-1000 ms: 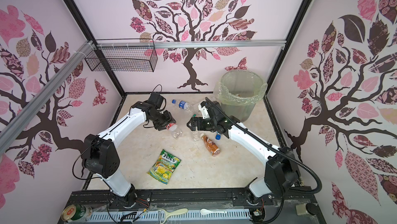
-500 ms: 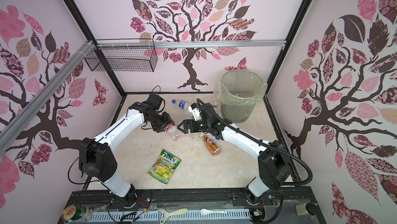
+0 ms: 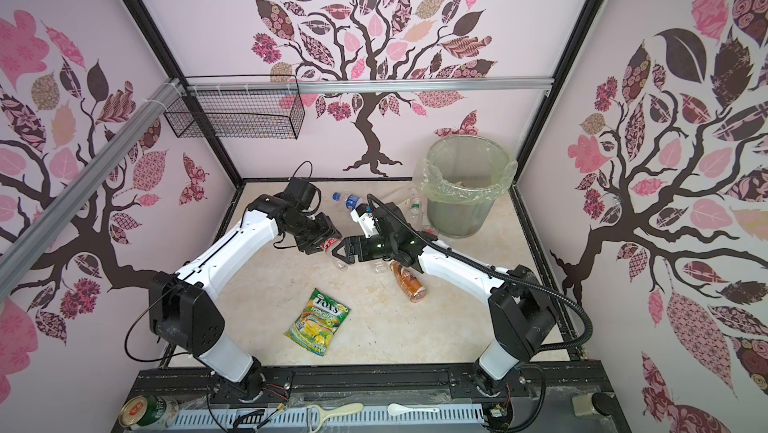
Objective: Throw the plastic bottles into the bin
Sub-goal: 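Grasp the Coke bottle body with the right gripper while the left holds it, then raise the Coke bottle over the bin with the right gripper while the left releases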
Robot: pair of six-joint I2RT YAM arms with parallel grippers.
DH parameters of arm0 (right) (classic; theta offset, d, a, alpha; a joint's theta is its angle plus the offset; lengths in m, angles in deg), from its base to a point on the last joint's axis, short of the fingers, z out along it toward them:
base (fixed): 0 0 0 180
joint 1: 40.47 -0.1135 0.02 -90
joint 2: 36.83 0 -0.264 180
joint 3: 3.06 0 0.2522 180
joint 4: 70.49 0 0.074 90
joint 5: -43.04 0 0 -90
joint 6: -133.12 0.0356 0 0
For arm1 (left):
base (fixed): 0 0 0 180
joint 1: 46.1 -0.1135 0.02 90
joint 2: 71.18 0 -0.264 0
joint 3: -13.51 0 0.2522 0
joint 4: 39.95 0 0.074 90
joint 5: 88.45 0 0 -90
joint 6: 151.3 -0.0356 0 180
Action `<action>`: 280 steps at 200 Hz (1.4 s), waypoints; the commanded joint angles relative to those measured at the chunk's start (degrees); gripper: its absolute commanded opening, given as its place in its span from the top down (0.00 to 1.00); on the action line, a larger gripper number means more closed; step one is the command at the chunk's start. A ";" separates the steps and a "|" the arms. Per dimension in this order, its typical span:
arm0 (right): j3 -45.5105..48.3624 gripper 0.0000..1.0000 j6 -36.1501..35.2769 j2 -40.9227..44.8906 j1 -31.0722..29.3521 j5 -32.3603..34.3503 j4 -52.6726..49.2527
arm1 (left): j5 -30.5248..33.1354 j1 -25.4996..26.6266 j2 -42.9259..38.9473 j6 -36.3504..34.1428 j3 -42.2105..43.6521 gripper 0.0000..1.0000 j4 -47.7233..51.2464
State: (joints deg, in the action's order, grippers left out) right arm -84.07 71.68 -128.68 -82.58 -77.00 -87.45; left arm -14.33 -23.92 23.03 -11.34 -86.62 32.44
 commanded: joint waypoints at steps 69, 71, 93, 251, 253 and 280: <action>-4.88 0.25 0.63 -4.03 -0.90 0.15 1.26 | -2.01 0.33 -1.89 2.29 -3.46 0.41 0.56; -4.86 0.26 0.60 -4.03 -0.81 0.22 1.22 | -2.04 0.33 -1.85 2.28 -3.41 0.41 0.55; -4.72 0.35 0.38 -3.93 -0.84 0.82 1.18 | -1.96 0.33 -1.86 2.33 -3.53 0.39 0.59; -19.77 0.54 -5.61 3.07 7.90 18.24 -18.26 | -6.88 -3.89 0.98 17.52 -27.74 0.02 -3.70; -20.65 0.54 -5.84 3.13 8.24 18.79 -18.80 | -7.06 -3.89 0.95 17.91 -27.77 0.02 -4.12; -31.38 0.55 -11.35 3.74 10.74 29.32 -23.54 | -7.31 -3.28 0.67 19.74 -29.31 0.02 -7.01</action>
State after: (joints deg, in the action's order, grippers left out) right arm -106.82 65.91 -129.71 -73.22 -58.22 -105.72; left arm -19.93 -27.68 23.95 4.83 -113.53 29.19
